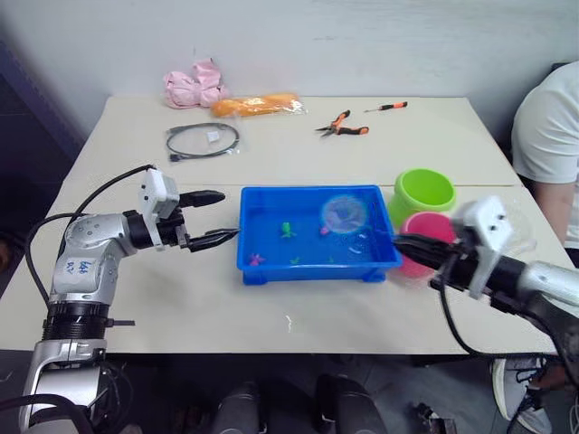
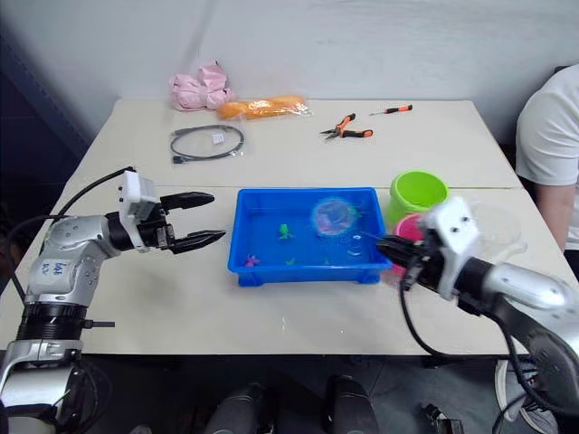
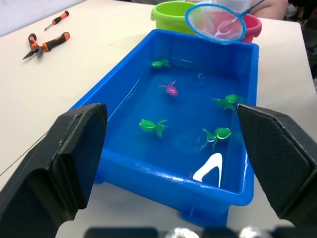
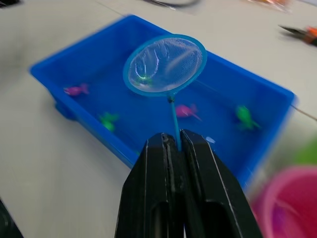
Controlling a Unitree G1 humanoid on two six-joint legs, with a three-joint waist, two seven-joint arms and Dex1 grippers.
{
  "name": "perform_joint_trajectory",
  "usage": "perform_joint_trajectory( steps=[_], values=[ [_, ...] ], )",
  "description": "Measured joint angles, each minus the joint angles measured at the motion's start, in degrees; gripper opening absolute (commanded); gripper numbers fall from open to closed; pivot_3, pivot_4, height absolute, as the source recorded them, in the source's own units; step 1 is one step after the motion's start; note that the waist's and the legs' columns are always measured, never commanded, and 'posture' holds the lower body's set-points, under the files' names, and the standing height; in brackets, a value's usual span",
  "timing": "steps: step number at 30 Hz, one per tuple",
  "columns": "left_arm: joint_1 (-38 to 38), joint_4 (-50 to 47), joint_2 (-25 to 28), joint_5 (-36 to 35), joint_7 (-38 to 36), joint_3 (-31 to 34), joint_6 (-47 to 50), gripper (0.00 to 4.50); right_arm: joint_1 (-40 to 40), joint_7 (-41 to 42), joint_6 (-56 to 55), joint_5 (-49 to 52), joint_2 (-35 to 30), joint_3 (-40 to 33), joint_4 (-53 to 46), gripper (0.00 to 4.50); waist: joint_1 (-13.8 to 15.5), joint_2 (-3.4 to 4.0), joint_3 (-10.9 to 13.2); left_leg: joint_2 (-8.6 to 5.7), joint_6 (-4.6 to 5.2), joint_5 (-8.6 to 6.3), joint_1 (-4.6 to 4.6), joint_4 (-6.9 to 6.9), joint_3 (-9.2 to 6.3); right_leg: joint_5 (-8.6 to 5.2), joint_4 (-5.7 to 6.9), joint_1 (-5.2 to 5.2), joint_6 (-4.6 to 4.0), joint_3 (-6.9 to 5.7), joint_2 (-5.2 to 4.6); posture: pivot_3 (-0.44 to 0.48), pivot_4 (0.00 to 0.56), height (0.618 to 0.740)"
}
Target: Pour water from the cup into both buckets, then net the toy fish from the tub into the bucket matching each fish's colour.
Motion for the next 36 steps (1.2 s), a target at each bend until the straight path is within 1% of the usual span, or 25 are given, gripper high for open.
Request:
perform_joint_trajectory(
  steps=[3,5,8,9,15,21,27,36],
  values=[
    [1.7,-4.0,-0.5,-0.1,1.2,0.0,1.3,4.44,-3.1,-1.6,0.5,-5.2,-1.0,6.0,2.5,0.0,0.2,0.0,0.0,-0.05,0.05,-0.03,-0.12,0.0,0.12,0.06,0.04,-0.07,0.12,0.02,0.01,0.0,0.15,0.74],
    [3.5,-6.4,-0.6,-0.3,2.3,0.1,2.0,4.44,-5.1,-1.9,0.5,-8.5,-2.1,8.2,3.9,0.0,0.1,0.0,0.0,-0.09,0.08,-0.04,-0.15,0.0,0.15,0.08,0.01,-0.09,0.15,0.01,0.04,0.0,0.15,0.74],
    [5.7,-9.0,-0.8,-0.7,3.9,0.5,3.1,4.44,-8.4,-1.7,-2.1,-16.0,-6.1,12.7,5.4,0.0,0.0,0.0,0.0,-0.07,0.07,-0.04,-0.14,0.01,0.16,0.09,-0.03,-0.08,0.17,0.01,0.06,0.0,0.15,0.74],
    [5.9,-9.2,-0.8,-0.8,4.1,0.6,3.2,4.44,-8.9,-1.7,-2.7,-17.4,-6.4,13.4,5.9,0.0,0.0,0.0,0.0,-0.06,0.07,-0.04,-0.14,0.01,0.16,0.09,-0.03,-0.09,0.17,0.01,0.06,0.0,0.15,0.74],
    [6.6,-10.8,-1.2,-0.9,5.9,0.9,3.5,4.44,-12.0,-1.6,-12.3,-32.3,-7.6,21.5,12.2,0.0,-0.3,0.0,0.0,-0.05,0.03,-0.02,-0.13,0.0,0.19,0.09,-0.07,-0.1,0.17,0.0,0.11,0.0,0.15,0.74],
    [6.9,-12.7,-1.3,-0.9,6.5,0.9,4.6,4.44,-12.0,-1.6,-23.2,-44.8,-6.9,26.5,20.7,0.0,-0.7,0.0,0.0,-0.04,0.0,0.0,-0.13,0.0,0.23,0.09,0.01,-0.1,0.17,-0.03,0.14,0.0,0.15,0.74],
    [7.4,-13.0,-1.0,-0.9,6.5,0.9,5.5,4.44,-11.6,0.5,-26.7,-48.8,-3.6,27.0,23.0,0.0,-0.9,0.0,0.0,0.05,-0.07,0.02,-0.09,0.0,0.27,0.09,0.03,-0.1,0.17,-0.04,0.19,0.0,0.15,0.74],
    [7.9,-13.0,-0.3,-0.9,5.6,0.9,5.6,4.44,-11.1,5.4,-25.9,-51.4,-0.8,27.3,23.8,0.0,-0.8,0.0,0.0,0.04,-0.07,0.02,-0.09,0.01,0.26,0.09,0.04,-0.1,0.17,-0.03,0.18,0.0,0.15,0.74]
  ],
)
